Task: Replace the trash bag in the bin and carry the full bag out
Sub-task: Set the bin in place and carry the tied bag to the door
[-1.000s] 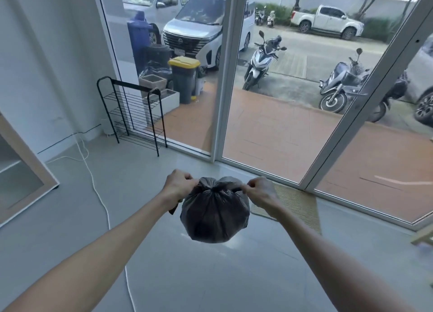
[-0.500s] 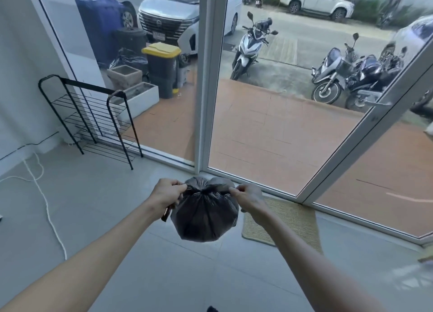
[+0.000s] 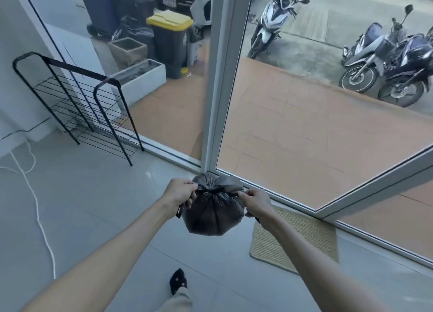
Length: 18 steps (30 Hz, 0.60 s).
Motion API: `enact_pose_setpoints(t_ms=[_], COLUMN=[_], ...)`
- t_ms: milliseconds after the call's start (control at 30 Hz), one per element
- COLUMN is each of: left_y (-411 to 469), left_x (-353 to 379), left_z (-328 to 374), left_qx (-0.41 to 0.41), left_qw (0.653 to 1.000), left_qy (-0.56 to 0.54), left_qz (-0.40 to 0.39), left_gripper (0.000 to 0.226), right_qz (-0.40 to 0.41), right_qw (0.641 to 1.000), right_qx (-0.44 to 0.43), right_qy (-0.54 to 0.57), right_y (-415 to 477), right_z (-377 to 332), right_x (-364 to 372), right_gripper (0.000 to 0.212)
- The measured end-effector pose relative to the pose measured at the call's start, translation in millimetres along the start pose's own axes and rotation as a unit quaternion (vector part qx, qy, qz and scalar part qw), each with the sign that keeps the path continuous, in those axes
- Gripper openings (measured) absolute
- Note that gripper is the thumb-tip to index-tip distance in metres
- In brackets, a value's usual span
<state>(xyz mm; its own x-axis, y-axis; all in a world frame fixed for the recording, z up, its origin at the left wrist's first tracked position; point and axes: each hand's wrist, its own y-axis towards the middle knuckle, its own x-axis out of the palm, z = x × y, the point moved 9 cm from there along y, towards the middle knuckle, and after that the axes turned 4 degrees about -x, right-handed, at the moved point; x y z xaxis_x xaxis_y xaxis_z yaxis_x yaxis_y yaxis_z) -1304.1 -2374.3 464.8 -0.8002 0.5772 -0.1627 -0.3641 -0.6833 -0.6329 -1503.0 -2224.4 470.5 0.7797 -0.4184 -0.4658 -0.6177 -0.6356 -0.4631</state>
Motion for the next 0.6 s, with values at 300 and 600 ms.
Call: enact_pose_setpoints(t_ms=[300, 600], left_y=[136, 300], left_x=[-2, 5], left_z=[1, -55], left_qx=[-0.065, -0.111], left_qw=[0.997, 0.989], left_qy=[0.036, 0.049], left_qz=[0.003, 0.08], left_gripper=[0.016, 0.021], right_qz=[0.009, 0.003], right_qw=[0.998, 0.993], right_qx=[0.054, 0.11], right_qy=[-0.014, -0.046], right_y=[133, 291], right_z=[15, 75], right_x=[37, 96], right_gripper=[0.03, 0.027])
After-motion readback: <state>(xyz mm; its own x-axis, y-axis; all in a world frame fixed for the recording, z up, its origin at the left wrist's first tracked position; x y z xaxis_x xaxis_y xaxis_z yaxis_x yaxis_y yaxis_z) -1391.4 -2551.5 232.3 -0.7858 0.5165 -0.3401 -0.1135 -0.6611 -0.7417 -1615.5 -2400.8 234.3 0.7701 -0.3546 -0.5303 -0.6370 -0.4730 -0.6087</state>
